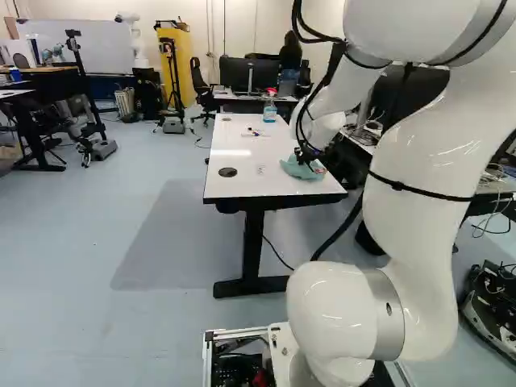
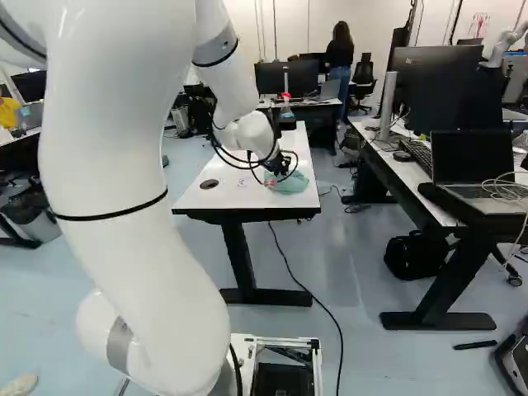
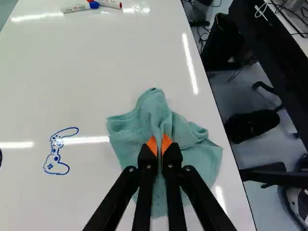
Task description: Clean the table with the green towel
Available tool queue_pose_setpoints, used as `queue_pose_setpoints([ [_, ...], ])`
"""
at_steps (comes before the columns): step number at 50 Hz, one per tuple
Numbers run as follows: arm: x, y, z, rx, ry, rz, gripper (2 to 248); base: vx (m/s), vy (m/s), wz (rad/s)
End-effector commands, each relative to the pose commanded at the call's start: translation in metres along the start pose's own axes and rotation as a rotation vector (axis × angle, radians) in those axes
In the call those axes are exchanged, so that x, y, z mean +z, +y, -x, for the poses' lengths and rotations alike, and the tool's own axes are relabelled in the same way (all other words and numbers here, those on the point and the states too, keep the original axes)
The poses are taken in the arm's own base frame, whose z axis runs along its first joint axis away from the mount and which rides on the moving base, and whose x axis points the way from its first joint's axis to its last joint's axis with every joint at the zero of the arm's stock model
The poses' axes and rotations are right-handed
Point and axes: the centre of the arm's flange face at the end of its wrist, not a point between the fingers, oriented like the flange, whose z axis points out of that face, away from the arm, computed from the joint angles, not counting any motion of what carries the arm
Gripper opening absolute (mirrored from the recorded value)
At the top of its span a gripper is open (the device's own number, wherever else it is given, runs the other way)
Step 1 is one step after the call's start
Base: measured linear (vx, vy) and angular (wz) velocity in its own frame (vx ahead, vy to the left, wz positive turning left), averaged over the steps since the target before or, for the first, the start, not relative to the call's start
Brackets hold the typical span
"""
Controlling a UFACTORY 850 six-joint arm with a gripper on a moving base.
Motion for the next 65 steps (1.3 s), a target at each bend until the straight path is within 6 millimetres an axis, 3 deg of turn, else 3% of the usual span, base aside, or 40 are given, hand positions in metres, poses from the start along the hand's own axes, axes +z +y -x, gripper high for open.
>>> queue_pose_setpoints([
  [35, -0.059, -0.033, 0.012, -0.055, -0.058, -0.035, 30, 0.0, 0.0, 0.0],
  [45, -0.072, -0.034, 0.011, -0.057, -0.063, -0.035, 30, 0.0, 0.0, 0.0],
  [65, -0.073, -0.041, 0.011, -0.07, -0.062, -0.045, 30, 0.0, 0.0, 0.0],
])
